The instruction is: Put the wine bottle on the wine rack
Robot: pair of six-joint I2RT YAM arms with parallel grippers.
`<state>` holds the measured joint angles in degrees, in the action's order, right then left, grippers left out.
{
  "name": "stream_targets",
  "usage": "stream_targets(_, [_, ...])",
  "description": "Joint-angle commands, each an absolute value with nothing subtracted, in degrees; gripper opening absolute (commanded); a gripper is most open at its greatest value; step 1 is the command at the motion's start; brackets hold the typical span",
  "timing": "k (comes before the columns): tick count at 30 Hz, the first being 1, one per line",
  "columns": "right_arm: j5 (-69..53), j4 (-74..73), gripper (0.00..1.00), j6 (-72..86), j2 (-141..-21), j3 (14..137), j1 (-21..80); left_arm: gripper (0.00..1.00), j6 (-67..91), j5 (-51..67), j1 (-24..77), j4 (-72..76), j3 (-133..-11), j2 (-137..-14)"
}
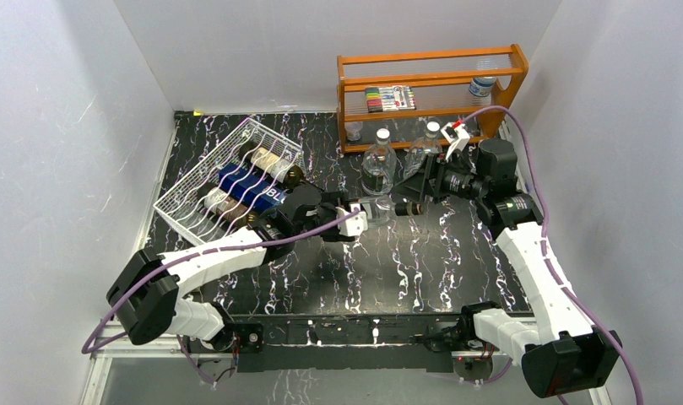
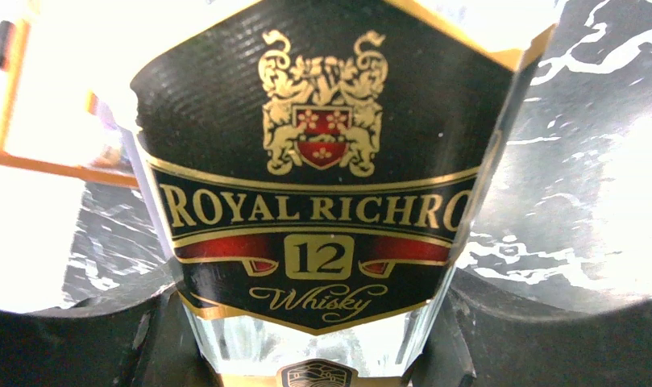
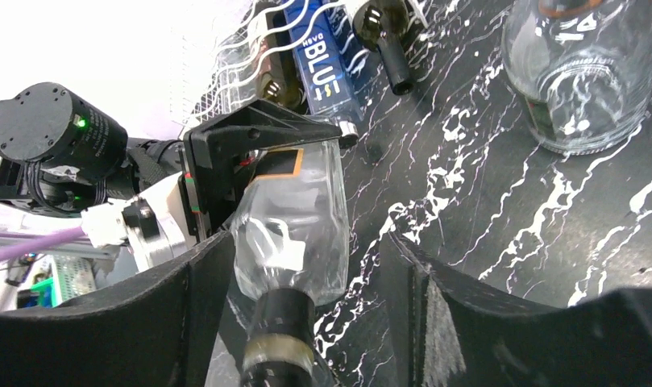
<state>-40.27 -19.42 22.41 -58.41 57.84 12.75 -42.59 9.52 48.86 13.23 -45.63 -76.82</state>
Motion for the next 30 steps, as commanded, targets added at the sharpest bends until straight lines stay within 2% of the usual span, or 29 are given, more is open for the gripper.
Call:
stream_targets(1, [-40.7,-24.8,0.79,15.2,-57.2,62.9,12.6,0.00,-59.9,8.4,49.0,19.1,-50.9,-74.3])
stream_targets(6, [-39.2,-32.7,0.80,10.7,-58.0,64.1,13.8,0.00,-66.5,3.5,48.8,28.9,-49.9,-75.6])
stream_targets(11, [-38.4,-37.0,0.81,9.1,-57.6,62.8,17.3,0.00,-73.1,3.3,47.2,36.2,-47.3,-76.4])
stream_targets(19, [-34.2,-39.2,0.81,7.0,-60.1,61.5,23.0,0.00,-78.4,6.8,46.8,35.5,-46.6,-76.0])
stream_targets(24, [-27.2,-41.5,0.81,5.0,-64.2,63.3,26.2,0.00,-82.2,7.0,46.8,38.0,-45.0,-76.5])
stream_targets(30, [-28.3,-40.7,0.80,4.3,-65.1,63.2,28.4,0.00,-82.5,8.7,46.8,37.7,-44.5,-75.7])
